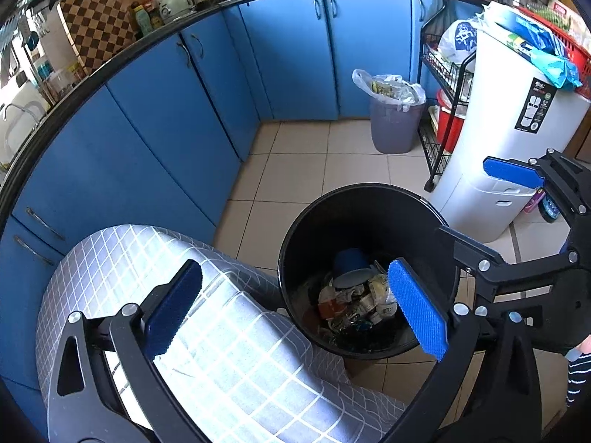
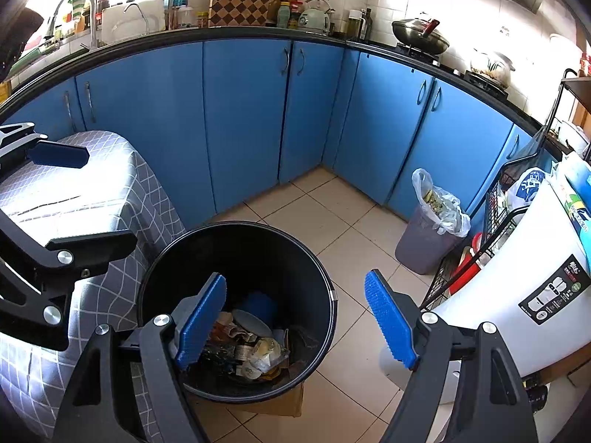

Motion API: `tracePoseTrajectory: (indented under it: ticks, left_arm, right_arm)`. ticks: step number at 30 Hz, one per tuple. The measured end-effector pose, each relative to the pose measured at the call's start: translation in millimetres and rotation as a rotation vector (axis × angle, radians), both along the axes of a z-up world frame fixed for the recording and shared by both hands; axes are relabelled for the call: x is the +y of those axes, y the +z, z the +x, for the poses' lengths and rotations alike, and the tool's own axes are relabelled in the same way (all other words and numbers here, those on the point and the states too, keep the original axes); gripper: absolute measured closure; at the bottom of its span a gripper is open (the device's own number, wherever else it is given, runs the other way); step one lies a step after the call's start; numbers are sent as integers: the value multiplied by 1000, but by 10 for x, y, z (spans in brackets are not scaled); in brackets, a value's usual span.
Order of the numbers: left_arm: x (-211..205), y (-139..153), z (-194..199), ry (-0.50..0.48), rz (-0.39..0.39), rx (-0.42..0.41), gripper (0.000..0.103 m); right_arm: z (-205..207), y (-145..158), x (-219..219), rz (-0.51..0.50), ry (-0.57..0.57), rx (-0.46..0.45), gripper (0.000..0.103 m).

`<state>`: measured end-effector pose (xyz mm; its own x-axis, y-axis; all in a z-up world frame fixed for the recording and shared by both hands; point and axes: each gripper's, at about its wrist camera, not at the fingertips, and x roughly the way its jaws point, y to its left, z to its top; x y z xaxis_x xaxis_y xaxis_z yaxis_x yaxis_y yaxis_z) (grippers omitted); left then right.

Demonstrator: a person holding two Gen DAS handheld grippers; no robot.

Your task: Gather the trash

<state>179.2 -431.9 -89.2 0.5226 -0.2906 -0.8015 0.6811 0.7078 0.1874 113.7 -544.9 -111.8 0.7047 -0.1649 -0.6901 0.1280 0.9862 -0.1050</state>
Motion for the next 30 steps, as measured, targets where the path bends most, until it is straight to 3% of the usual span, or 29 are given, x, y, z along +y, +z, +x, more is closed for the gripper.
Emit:
tracePoseTrajectory:
  ticks: [16, 24, 30]
  left_arm:
    - [47, 36, -11, 1, 3, -10, 4]
    - [68, 93, -56, -36, -31, -7, 4]
    - [45, 80, -111, -55, -14, -27, 4]
  right_arm:
    - [-2, 29, 30, -3, 4, -3, 27]
    - [12, 48, 57, -4, 4, -3, 27]
    - [14, 50, 66, -5, 4, -1, 27]
